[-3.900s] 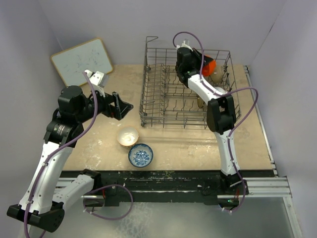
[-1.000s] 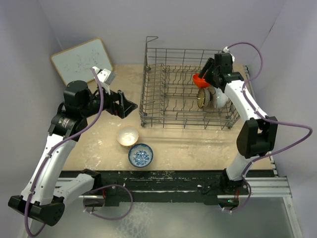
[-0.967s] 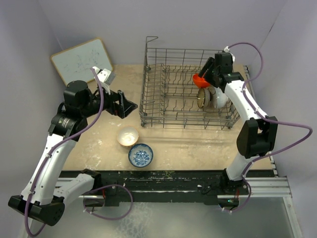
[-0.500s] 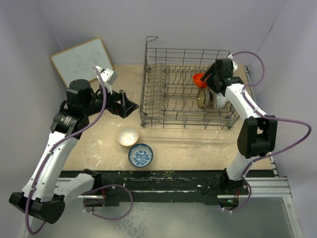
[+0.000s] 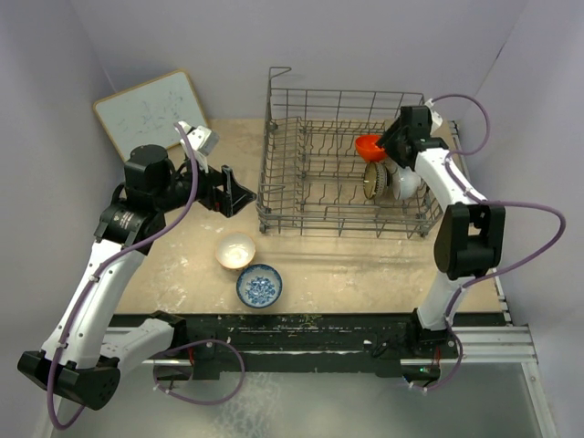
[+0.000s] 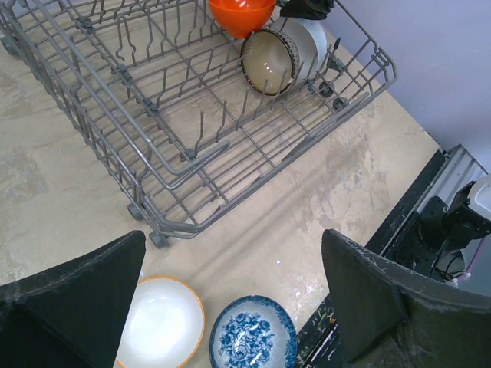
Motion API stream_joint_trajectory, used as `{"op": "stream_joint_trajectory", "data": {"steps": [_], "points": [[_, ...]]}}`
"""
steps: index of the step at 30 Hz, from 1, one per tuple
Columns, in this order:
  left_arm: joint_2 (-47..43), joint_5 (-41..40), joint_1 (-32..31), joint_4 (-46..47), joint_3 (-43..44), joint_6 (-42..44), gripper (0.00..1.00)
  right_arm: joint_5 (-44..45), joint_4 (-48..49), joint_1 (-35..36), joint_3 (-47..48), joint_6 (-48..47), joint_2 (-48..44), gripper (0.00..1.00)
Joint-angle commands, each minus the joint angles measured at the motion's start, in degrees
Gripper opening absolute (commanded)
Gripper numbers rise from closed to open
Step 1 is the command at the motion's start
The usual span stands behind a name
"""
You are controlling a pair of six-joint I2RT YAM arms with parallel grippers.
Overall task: Load the bowls into the dish rack
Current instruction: Pick up the bowl from the dish rack.
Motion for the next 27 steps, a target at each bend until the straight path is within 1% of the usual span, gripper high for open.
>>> {"op": "stream_joint_trajectory", "data": {"steps": [1, 3, 5, 7, 8, 10, 11, 14, 17, 20, 24, 27], "points": [[-0.59, 0.36, -0.28, 1.75, 2.04, 1.51, 0.99, 1.31, 0.83, 0.02, 4.39, -0.71, 1.9, 0.56], [-0.58, 0.22, -0.31, 1.65, 1.98, 1.51, 0.99, 0.85, 1.4, 0.02, 4.32, -0.87, 2.58, 0.51], [-0.54, 0.25, -0.35, 1.65, 2.06, 1.48, 0.99, 0.96, 2.24, 0.02, 3.73, -0.89, 2.57, 0.44], [-0.49, 0.32, -0.31, 1.66, 2.12, 1.4, 0.99, 1.55, 2.44, 0.02, 3.59, -0.97, 2.35, 0.3], [-0.49, 0.3, -0.26, 1.62, 2.12, 1.38, 0.99, 1.81, 2.47, 0.01, 3.64, -1.12, 2.16, 0.19], [-0.49, 0.21, -0.27, 1.69, 2.06, 1.31, 0.99, 2.2, 2.2, 0.01, 4.03, -1.6, 1.75, 0.02], [-0.51, 0.31, -0.31, 1.76, 2.03, 1.3, 0.99, 2.47, 1.74, 0.01, 4.41, -1.79, 1.5, 0.0], [-0.54, 0.26, -0.31, 1.87, 2.15, 1.21, 0.99, 7.08, -0.98, 0.06, 6.29, -3.92, 0.19, 0.0], [-0.73, 0.32, -0.29, 1.94, 2.17, 1.25, 0.99, 11.69, -1.52, 0.72, 8.07, -7.57, -1.69, 0.0], [-0.84, 0.48, -0.28, 1.96, 2.29, 1.2, 0.99, 17.9, -4.33, 2.04, 12.22, -11.23, -1.67, 0.0], [-1.1, 0.62, -0.29, 1.87, 2.43, 1.13, 0.99, 29.68, -9.91, 5.7, 23.36, -19.33, 1.98, 0.0], [-1.35, 0.77, -0.32, 1.87, 2.37, 0.86, 0.99, 40.38, -15.09, 9.64, 34.63, -28.66, 8.81, 0.0]]}}
